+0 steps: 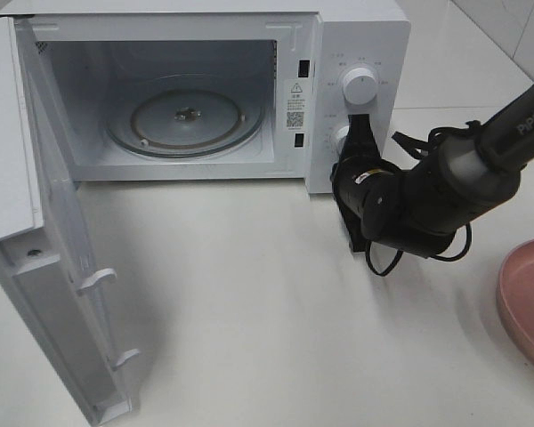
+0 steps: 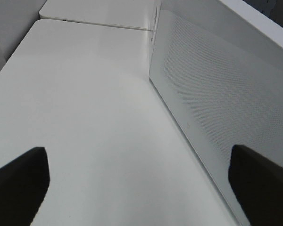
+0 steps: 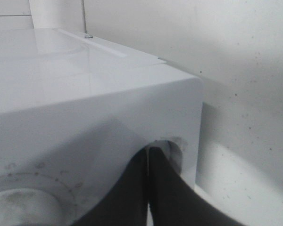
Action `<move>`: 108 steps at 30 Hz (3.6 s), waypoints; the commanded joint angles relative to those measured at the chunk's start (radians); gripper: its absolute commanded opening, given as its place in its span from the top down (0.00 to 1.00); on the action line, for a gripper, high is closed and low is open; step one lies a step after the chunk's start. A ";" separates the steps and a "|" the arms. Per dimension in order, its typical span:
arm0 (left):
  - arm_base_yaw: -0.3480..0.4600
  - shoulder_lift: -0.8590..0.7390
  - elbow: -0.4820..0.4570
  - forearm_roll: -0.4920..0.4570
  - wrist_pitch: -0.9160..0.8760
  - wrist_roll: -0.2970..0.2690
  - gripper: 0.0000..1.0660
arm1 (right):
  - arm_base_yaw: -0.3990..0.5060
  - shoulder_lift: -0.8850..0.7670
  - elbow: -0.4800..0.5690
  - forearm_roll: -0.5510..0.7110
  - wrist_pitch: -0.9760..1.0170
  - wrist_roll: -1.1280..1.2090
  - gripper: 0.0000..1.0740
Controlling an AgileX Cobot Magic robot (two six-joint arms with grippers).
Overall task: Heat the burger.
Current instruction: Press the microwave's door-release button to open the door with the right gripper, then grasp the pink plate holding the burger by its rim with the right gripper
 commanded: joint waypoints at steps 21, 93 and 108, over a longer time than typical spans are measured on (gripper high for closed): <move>-0.002 -0.019 0.004 -0.002 -0.008 0.001 0.08 | -0.016 -0.251 0.169 -0.168 0.401 -0.430 1.00; -0.002 -0.019 0.004 -0.002 -0.008 0.001 0.08 | -0.345 -0.668 0.178 -0.939 1.487 -0.916 0.19; -0.002 -0.019 0.004 -0.002 -0.008 0.001 0.08 | -0.345 -0.514 0.178 -0.921 1.403 -0.890 0.25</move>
